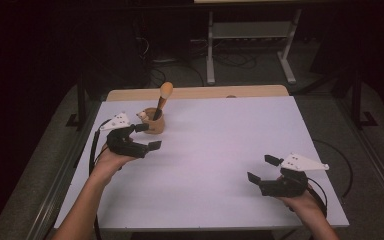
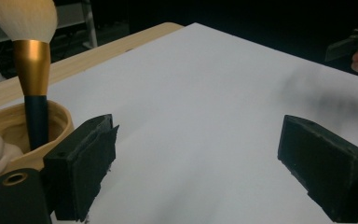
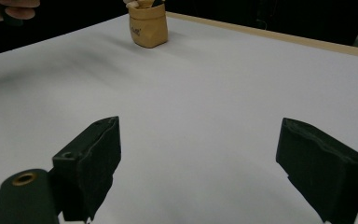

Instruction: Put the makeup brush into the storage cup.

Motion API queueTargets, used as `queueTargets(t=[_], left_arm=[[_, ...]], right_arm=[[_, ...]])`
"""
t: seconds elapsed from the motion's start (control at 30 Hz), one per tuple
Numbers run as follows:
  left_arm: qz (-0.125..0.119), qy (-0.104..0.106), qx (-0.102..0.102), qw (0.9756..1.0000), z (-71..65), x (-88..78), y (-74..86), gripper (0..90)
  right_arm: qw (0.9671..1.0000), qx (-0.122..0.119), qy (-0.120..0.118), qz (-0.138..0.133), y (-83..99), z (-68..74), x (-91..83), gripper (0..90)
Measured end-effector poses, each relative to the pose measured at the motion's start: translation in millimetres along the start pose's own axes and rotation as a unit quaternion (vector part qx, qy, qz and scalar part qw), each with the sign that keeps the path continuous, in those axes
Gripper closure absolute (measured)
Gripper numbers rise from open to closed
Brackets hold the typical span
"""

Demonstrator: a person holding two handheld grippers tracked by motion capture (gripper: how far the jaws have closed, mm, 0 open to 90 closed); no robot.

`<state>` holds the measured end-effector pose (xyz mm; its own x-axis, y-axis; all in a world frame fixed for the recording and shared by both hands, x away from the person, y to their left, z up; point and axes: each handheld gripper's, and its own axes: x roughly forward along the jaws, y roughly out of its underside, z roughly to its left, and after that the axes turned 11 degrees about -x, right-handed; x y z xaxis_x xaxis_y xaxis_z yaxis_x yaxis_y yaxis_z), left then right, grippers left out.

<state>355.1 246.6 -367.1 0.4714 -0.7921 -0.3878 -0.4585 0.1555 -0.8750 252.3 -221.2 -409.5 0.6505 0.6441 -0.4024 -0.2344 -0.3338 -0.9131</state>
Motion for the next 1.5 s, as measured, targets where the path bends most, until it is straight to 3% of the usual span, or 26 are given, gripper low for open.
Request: queueTargets(t=[0.27, 0.63, 1.5], left_arm=[[-0.008, 0.009, 0.008, 0.9999, -17.0, -10.2, 8.0, 11.1], [-0.003, 0.001, 0.009, 1.0000, -31.2, -22.0, 27.8, 11.6], [0.010, -0.006, -0.002, 0.9999, -47.2, -34.6, 67.8, 11.5]], right_arm=[[1.0000, 0.002, 0.001, 0.000, 0.1, -0.1, 0.0, 13.3], [1.0000, 0.002, 0.002, 0.001, 0.1, 0.0, -0.2, 13.3], [1.0000, 0.000, 0.004, 0.002, 0.9, -0.9, 0.6, 13.3]])
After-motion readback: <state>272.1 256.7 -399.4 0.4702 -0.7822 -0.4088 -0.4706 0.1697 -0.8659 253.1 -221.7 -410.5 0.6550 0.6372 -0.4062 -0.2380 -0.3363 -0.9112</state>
